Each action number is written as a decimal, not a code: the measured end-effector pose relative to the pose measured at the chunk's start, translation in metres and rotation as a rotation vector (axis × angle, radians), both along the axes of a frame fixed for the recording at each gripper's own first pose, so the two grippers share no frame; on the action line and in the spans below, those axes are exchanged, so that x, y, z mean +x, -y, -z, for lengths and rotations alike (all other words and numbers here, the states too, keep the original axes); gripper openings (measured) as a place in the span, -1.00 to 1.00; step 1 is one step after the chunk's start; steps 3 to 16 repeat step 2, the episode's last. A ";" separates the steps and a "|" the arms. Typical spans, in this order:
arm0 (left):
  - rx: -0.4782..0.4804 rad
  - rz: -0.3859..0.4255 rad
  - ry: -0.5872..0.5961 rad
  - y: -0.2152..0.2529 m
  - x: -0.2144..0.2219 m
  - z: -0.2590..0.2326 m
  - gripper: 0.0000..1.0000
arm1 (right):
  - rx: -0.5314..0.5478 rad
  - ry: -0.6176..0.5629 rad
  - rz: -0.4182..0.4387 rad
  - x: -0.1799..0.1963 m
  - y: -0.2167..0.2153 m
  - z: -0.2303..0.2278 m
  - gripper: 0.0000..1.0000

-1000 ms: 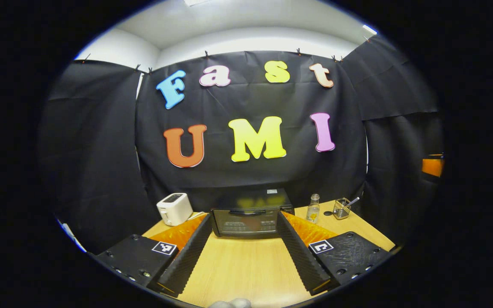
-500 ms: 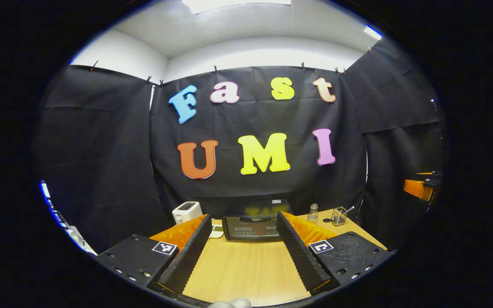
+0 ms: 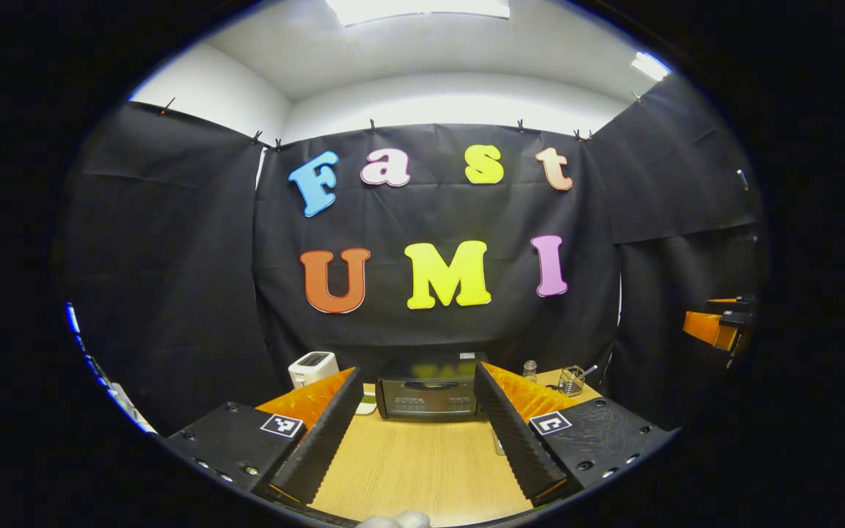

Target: Open the electric oven with the left hand, put the food in, and close the electric oven.

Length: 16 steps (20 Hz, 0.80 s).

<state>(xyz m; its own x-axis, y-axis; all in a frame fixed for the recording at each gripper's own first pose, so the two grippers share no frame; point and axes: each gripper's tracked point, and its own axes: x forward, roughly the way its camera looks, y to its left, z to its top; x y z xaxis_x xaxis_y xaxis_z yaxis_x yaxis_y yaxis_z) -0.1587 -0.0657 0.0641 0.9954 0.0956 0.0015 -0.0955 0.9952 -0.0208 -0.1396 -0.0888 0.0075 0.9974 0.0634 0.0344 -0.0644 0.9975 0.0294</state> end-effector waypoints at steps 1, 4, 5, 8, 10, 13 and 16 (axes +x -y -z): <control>0.004 0.001 0.004 -0.001 0.000 -0.003 0.92 | 0.000 0.003 0.001 -0.001 -0.002 -0.002 0.93; 0.009 0.001 0.005 -0.004 -0.001 -0.005 1.00 | -0.003 0.004 0.004 -0.002 -0.004 -0.004 0.93; 0.009 0.001 0.005 -0.004 -0.001 -0.005 1.00 | -0.003 0.004 0.004 -0.002 -0.004 -0.004 0.93; 0.009 0.001 0.005 -0.004 -0.001 -0.005 1.00 | -0.003 0.004 0.004 -0.002 -0.004 -0.004 0.93; 0.009 0.001 0.005 -0.004 -0.001 -0.005 1.00 | -0.003 0.004 0.004 -0.002 -0.004 -0.004 0.93; 0.009 0.001 0.005 -0.004 -0.001 -0.005 1.00 | -0.003 0.004 0.004 -0.002 -0.004 -0.004 0.93; 0.009 0.001 0.005 -0.004 -0.001 -0.005 1.00 | -0.003 0.004 0.004 -0.002 -0.004 -0.004 0.93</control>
